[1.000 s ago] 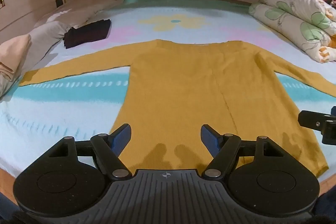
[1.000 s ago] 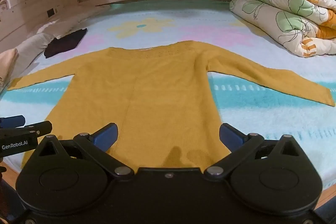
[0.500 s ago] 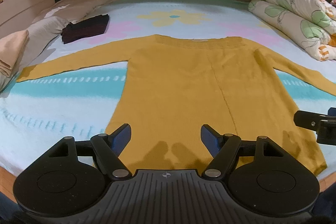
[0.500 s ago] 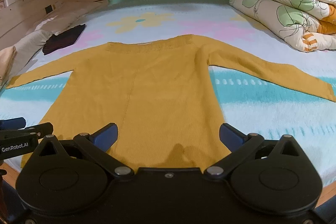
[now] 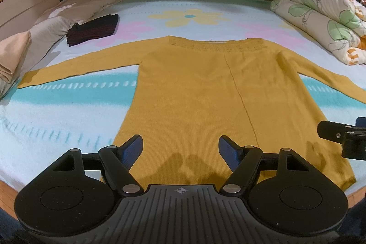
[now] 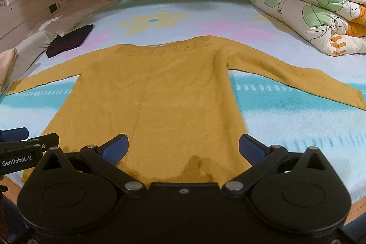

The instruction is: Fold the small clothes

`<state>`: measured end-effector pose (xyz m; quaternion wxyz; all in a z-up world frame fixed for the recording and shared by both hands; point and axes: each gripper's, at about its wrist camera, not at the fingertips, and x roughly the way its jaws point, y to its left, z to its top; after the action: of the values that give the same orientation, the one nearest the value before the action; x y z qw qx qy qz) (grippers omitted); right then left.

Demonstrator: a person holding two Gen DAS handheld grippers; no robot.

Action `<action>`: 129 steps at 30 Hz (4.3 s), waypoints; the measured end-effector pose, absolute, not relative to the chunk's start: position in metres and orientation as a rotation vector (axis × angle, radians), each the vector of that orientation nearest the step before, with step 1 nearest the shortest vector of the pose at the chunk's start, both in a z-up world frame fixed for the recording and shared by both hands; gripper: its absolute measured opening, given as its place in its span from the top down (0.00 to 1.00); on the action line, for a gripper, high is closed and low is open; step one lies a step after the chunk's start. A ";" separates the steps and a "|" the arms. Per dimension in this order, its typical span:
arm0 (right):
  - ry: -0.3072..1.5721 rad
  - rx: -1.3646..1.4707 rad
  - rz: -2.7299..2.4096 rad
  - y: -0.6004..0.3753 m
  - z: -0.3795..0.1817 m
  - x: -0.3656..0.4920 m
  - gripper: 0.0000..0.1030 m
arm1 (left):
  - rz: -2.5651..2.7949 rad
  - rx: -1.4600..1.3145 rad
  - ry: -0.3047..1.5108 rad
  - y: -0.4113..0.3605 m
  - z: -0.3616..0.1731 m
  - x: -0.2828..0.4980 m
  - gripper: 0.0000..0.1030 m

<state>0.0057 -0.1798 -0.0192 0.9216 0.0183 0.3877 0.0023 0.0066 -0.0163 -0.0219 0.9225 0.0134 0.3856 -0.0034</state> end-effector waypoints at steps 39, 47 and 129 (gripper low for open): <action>0.869 0.030 -0.004 -0.177 -0.024 0.014 0.01 | -0.011 0.044 0.830 -0.019 -0.023 0.009 0.30; 0.909 0.033 -0.016 -0.177 -0.028 0.015 0.01 | -0.003 0.044 0.860 -0.018 -0.026 0.010 0.30; 0.894 0.530 -0.493 -0.594 -0.072 0.126 0.49 | -0.097 0.050 0.988 -0.078 -0.020 0.241 0.44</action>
<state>0.1256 -0.5938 -0.0722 0.8392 0.2505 0.4227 -0.2330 0.2410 -0.0779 -0.0199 0.8791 0.0238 0.4738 -0.0466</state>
